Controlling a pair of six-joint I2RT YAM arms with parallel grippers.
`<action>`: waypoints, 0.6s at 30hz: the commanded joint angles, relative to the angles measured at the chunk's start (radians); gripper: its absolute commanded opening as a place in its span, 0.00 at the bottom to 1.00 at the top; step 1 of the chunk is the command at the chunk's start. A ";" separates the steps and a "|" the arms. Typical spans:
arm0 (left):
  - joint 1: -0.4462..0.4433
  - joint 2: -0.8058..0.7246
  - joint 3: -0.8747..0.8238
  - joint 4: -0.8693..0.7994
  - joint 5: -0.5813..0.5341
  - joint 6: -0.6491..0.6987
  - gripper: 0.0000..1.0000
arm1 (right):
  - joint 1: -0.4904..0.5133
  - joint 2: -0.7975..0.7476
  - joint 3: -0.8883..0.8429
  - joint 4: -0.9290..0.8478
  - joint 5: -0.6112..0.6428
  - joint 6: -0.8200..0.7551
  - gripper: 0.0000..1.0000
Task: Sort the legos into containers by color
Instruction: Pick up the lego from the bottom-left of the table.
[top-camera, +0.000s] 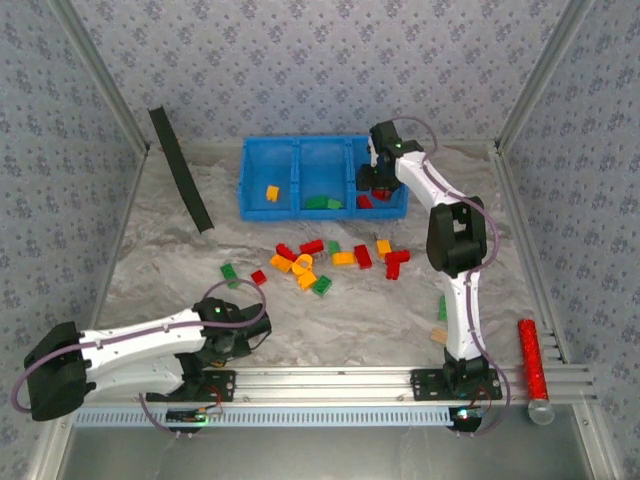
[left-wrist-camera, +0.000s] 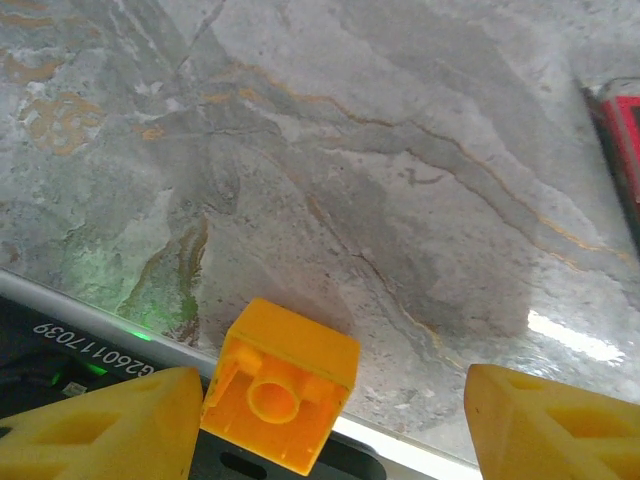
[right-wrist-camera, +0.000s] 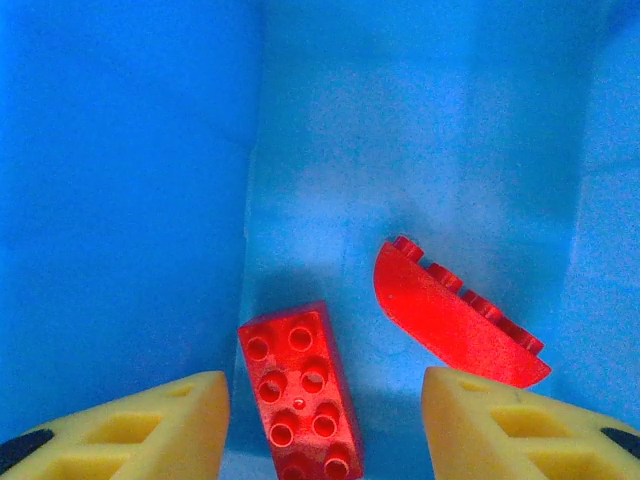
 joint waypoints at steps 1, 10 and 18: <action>-0.011 0.031 0.001 -0.186 0.015 -0.033 0.70 | -0.015 -0.055 -0.029 0.018 -0.027 -0.019 0.55; -0.011 0.049 -0.039 -0.044 0.082 -0.071 0.63 | -0.044 -0.106 -0.078 0.043 -0.059 -0.028 0.53; -0.008 0.154 -0.042 0.107 0.062 -0.066 0.61 | -0.055 -0.119 -0.100 0.051 -0.069 -0.028 0.52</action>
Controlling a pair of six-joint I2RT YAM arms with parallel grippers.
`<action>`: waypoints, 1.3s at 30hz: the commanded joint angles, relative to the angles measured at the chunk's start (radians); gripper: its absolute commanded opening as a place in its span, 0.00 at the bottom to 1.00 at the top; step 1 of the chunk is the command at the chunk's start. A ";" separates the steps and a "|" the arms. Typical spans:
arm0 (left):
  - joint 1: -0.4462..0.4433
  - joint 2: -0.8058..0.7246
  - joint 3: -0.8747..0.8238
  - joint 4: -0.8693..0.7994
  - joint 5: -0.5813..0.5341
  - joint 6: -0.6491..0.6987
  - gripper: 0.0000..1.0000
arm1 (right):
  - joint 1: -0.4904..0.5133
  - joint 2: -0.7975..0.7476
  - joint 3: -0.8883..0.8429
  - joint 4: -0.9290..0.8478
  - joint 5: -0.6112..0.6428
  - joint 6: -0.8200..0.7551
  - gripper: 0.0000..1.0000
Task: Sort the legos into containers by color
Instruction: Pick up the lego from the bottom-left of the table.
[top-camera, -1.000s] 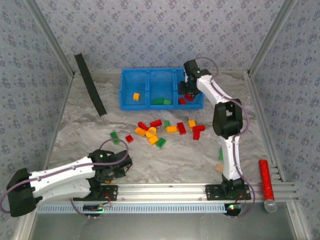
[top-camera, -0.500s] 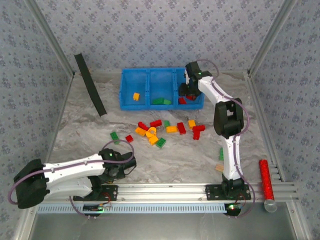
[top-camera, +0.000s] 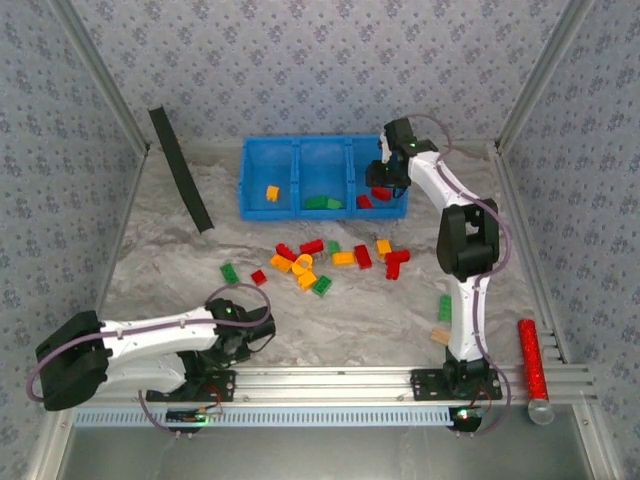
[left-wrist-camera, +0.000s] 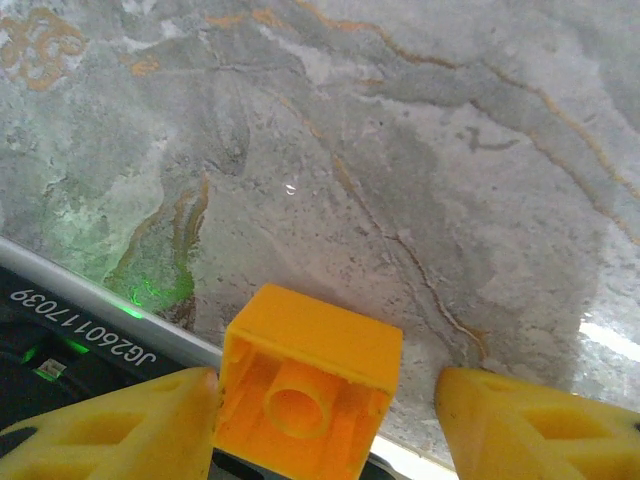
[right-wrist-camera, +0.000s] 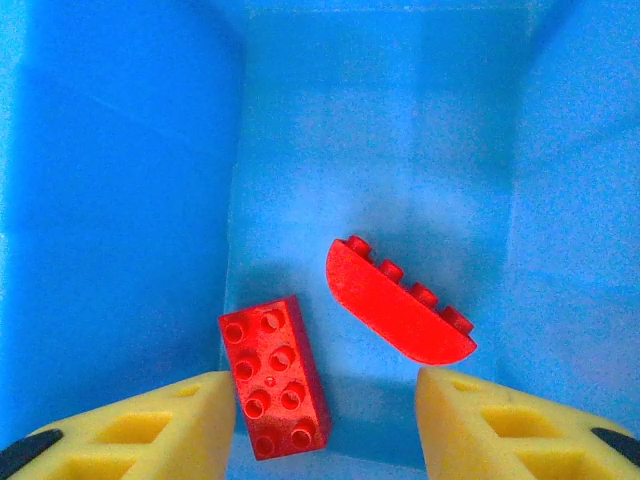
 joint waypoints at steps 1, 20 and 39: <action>-0.005 0.063 -0.012 0.067 0.008 -0.010 0.60 | -0.006 -0.031 -0.020 -0.003 -0.020 -0.020 0.52; 0.071 0.224 0.136 0.134 -0.056 0.210 0.30 | -0.006 -0.179 -0.209 0.011 -0.010 -0.014 0.51; 0.318 0.244 0.779 0.010 -0.249 0.742 0.28 | 0.037 -0.770 -0.799 -0.056 0.004 0.055 0.55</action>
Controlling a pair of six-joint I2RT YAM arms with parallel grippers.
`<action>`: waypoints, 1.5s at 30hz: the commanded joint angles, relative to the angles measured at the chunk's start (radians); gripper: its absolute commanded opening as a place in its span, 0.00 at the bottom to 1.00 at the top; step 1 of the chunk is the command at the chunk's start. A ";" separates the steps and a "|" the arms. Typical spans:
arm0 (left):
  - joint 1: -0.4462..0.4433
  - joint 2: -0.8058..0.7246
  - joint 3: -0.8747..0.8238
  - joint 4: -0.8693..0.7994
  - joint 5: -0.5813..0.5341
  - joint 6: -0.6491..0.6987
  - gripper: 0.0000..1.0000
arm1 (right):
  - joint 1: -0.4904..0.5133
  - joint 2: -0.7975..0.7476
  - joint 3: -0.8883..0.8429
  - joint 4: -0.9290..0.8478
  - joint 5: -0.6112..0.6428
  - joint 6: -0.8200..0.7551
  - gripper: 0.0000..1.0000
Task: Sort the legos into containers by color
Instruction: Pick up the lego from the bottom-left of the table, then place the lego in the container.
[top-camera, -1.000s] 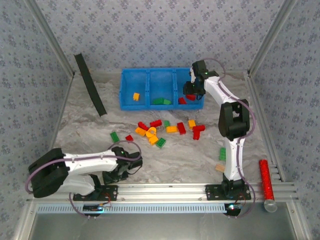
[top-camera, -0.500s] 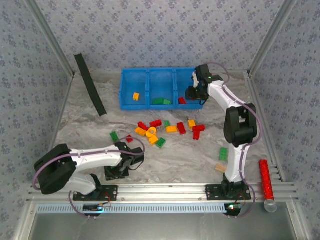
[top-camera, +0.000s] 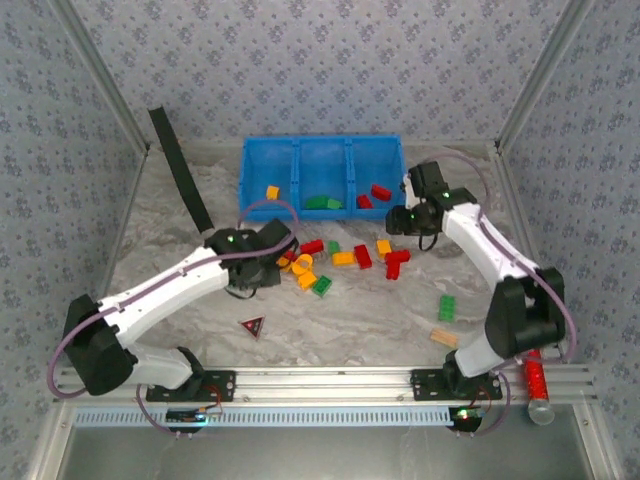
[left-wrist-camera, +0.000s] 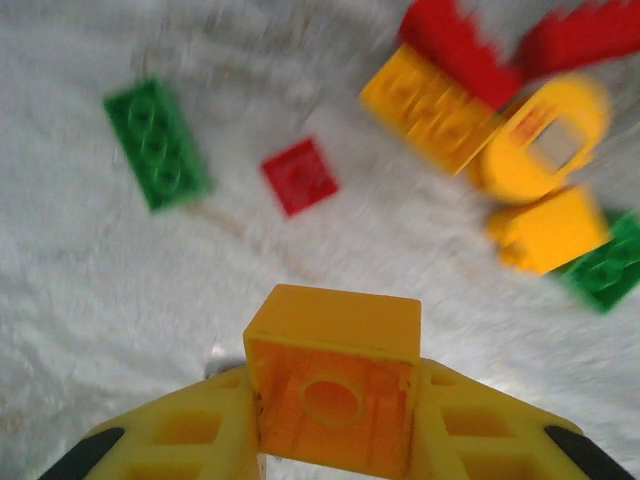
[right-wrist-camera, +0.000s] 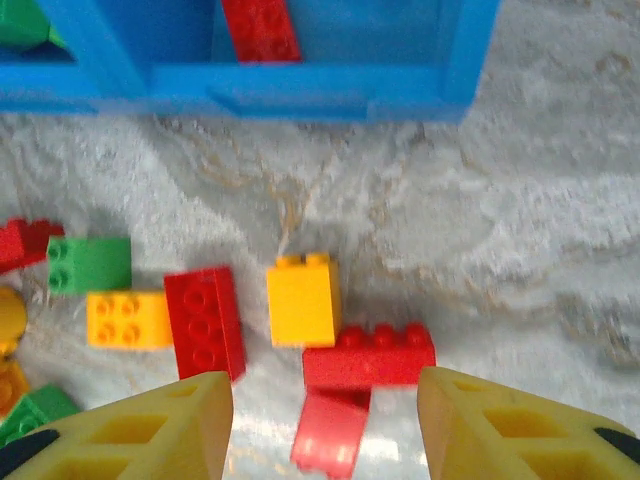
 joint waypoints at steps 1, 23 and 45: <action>0.068 0.064 0.122 0.043 -0.058 0.191 0.28 | 0.016 -0.098 -0.083 -0.055 -0.024 0.025 0.56; 0.426 0.739 0.737 0.269 0.092 0.486 0.28 | -0.094 -0.427 -0.339 -0.357 0.158 0.378 0.72; 0.512 1.082 1.033 0.222 0.208 0.518 0.54 | -0.161 -0.215 -0.563 -0.139 0.272 0.547 0.76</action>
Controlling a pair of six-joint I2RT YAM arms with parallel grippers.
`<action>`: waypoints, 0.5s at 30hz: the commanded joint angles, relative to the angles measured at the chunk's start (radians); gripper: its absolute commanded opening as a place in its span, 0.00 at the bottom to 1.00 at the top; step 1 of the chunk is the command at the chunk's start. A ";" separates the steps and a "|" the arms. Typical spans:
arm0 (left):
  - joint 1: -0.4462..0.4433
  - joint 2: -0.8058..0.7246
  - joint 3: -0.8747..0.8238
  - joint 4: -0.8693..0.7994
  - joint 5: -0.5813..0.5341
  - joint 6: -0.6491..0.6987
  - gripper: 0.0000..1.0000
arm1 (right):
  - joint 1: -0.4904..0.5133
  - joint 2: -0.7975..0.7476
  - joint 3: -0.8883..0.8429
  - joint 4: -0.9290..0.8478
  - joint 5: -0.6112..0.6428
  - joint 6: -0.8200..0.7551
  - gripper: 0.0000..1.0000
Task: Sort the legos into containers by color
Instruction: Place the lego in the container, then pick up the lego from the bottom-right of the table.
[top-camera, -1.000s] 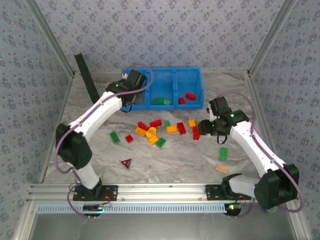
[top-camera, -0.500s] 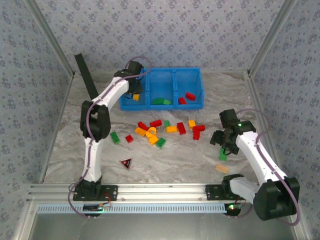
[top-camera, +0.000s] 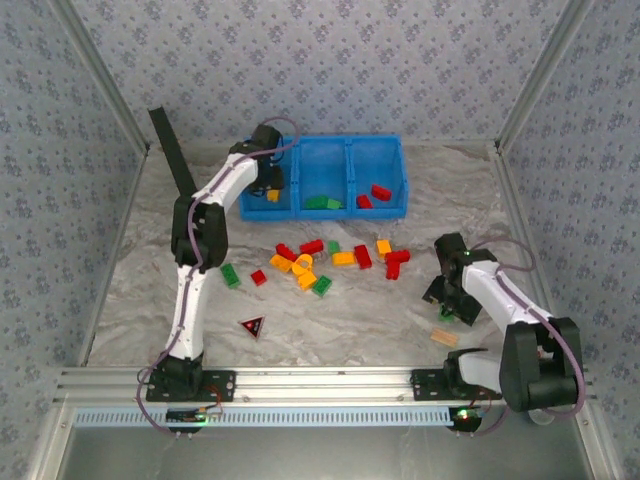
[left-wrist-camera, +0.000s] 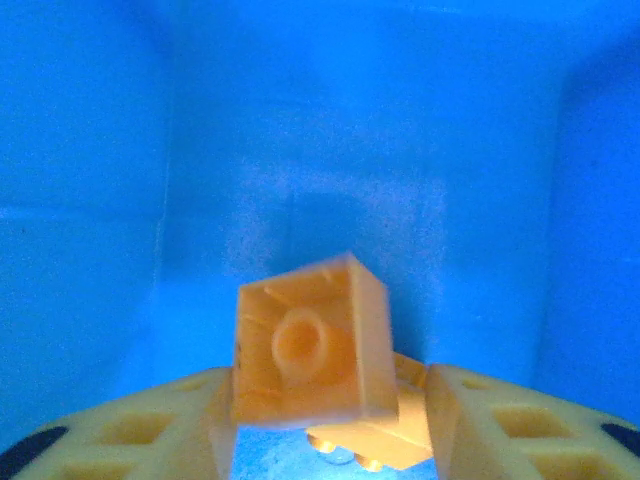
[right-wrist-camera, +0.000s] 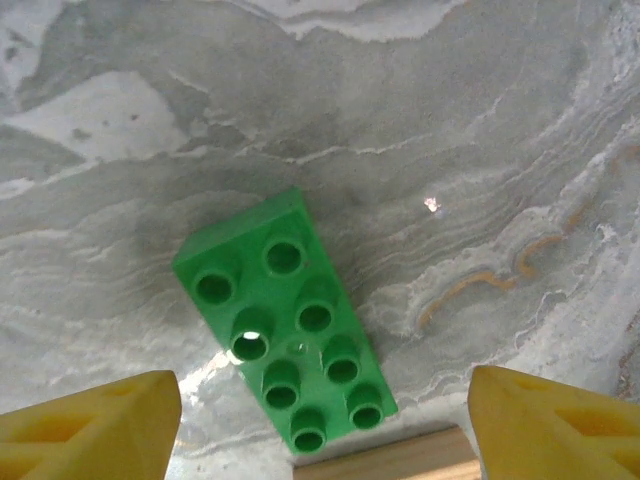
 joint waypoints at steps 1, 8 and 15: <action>0.003 0.029 0.061 -0.036 0.029 0.019 0.55 | -0.010 0.039 -0.037 0.055 0.038 0.010 0.74; 0.002 0.004 0.088 -0.060 0.034 0.025 0.59 | -0.010 0.087 -0.043 0.115 0.013 -0.018 0.50; 0.001 -0.106 0.120 -0.110 0.064 0.059 0.62 | -0.017 0.093 -0.045 0.147 -0.025 -0.051 0.33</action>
